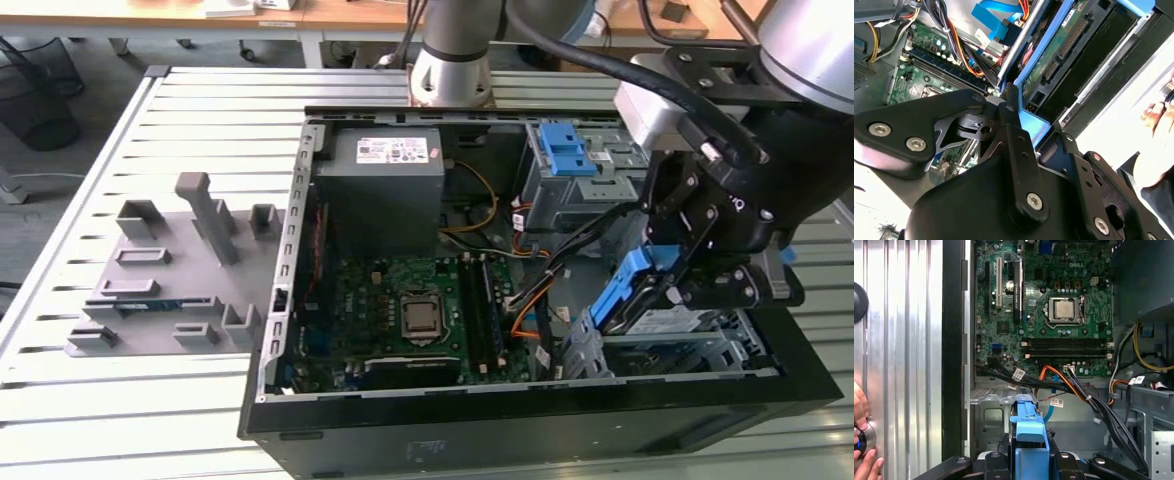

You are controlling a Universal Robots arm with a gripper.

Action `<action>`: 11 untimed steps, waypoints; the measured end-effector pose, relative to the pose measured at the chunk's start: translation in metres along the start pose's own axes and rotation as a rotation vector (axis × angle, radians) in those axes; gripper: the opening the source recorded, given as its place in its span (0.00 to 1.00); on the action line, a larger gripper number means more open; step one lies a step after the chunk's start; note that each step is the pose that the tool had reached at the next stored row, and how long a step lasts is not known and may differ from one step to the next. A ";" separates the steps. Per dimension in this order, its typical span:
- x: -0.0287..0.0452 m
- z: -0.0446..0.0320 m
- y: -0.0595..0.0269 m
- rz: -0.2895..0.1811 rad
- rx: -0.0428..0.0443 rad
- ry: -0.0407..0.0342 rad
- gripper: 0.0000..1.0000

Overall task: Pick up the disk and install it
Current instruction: 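Insert the disk into the insertion slot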

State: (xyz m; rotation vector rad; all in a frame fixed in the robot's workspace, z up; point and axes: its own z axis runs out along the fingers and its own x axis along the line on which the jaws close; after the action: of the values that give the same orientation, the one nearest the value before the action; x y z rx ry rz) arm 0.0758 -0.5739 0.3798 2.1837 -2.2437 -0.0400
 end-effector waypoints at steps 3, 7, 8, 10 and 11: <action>0.0000 0.0022 -0.0001 0.000 -0.0001 0.0000 0.36; 0.0001 0.0053 -0.0002 0.000 -0.0001 0.0000 0.36; 0.0001 0.0061 -0.0002 0.000 -0.0002 0.0000 0.36; 0.0001 0.0077 -0.0003 0.000 -0.0003 0.0001 0.36; 0.0001 0.0086 -0.0003 0.000 -0.0002 0.0001 0.36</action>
State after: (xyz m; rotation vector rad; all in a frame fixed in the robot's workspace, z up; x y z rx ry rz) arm 0.0759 -0.5739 0.3712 2.1835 -2.2435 -0.0401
